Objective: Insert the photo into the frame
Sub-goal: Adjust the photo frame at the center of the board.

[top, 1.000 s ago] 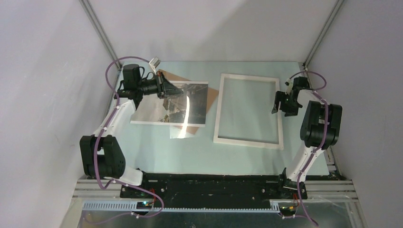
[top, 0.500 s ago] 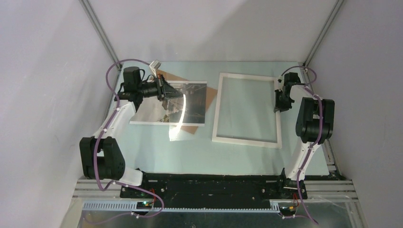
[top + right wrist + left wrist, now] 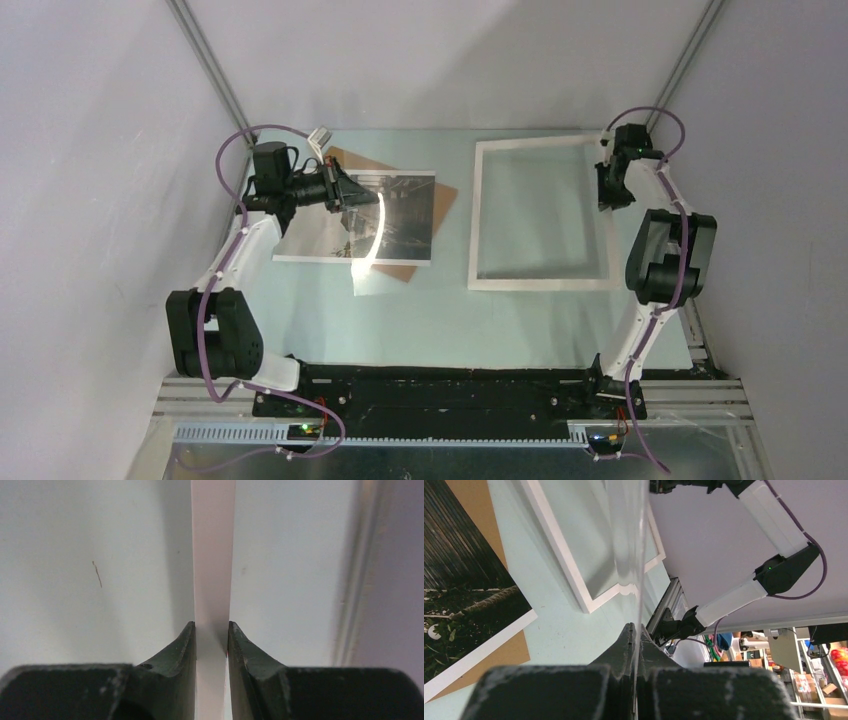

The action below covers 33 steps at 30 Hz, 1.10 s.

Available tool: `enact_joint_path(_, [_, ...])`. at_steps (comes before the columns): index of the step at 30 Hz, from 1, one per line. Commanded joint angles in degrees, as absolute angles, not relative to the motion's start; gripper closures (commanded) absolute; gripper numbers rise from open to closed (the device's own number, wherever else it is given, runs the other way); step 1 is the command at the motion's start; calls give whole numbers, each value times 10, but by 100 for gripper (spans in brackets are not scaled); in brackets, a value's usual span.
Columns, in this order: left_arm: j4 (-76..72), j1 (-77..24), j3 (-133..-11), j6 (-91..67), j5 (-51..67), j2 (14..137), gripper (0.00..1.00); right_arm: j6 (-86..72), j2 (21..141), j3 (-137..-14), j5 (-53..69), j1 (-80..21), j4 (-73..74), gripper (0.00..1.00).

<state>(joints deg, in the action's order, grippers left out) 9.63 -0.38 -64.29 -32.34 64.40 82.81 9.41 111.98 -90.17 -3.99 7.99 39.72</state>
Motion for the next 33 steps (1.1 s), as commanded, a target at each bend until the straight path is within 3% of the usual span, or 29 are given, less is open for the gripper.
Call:
enact_joint_path(1, [79, -2, -646, -302, 647, 800, 100, 141, 1046, -983, -76, 78, 421, 100])
enact_joint_path(14, [85, -2, -653, -285, 631, 804, 100, 232, 1013, -1070, -182, 33, 466, 100])
enact_joint_path(20, [94, -2, -655, -271, 625, 809, 100, 185, 1038, -1161, -106, 40, 550, 100])
enact_joint_path(33, [107, 30, -654, -268, 637, 792, 100, 145, 1083, -1057, 24, 60, 520, 100])
